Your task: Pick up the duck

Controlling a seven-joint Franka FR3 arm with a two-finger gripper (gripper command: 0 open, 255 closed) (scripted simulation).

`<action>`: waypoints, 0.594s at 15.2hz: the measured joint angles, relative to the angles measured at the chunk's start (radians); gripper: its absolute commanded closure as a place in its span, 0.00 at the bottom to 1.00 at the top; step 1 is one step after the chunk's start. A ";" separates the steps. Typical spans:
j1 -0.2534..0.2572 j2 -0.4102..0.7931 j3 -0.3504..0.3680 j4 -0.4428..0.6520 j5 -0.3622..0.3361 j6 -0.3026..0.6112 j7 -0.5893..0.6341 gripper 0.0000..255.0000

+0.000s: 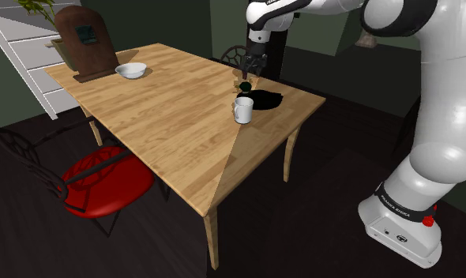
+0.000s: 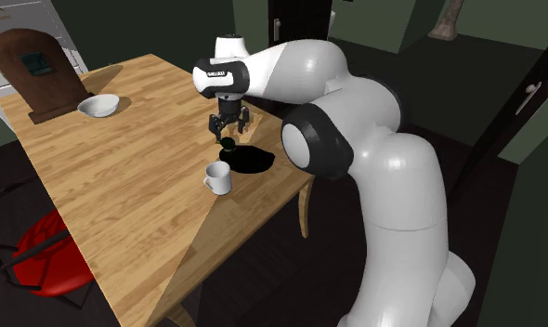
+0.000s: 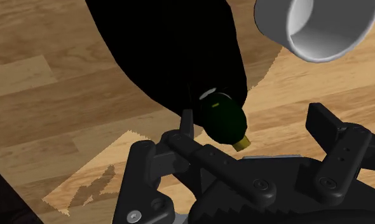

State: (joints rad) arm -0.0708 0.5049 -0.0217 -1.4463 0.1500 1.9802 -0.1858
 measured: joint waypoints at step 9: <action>-0.013 0.156 0.006 0.128 0.014 0.021 -0.019 0.00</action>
State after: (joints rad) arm -0.0837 0.6614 -0.0159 -1.3184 0.1637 2.0011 -0.2043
